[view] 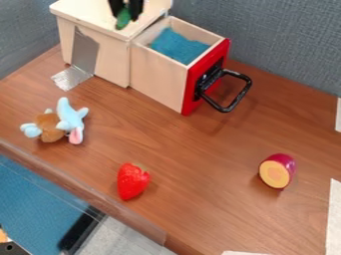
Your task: Move the green object on the top of the box
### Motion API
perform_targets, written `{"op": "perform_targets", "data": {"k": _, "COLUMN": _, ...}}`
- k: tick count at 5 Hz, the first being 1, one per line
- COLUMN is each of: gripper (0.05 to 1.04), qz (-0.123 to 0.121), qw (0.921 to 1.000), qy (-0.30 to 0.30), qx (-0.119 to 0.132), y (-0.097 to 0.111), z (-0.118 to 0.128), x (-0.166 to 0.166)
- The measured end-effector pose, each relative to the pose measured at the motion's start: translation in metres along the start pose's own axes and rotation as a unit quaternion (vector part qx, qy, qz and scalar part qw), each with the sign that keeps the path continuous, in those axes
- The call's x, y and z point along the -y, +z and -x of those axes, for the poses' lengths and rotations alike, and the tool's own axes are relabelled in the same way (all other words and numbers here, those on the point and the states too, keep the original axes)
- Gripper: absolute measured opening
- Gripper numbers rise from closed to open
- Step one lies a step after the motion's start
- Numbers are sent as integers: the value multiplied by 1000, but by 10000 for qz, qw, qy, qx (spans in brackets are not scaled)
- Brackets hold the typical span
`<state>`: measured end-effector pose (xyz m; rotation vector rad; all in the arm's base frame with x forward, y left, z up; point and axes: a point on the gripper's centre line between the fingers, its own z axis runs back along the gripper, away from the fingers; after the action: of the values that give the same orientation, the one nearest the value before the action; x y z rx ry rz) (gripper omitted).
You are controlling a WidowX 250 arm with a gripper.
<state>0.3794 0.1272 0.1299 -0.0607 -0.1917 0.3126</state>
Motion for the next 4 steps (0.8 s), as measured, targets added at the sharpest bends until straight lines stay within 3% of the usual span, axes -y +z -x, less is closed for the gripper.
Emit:
{"op": "perform_targets", "data": {"k": 2, "gripper": 329, "qz": -309, "qw": 9992, "qy": 98, "qx": -250, "y": -22, "z": -5, "x": -23}}
{"op": "perform_targets", "data": {"k": 4, "gripper": 368, "qz": -413, "qw": 9985, "qy": 325, "qx": -178, "y": -22, "z": -13, "x": -28}}
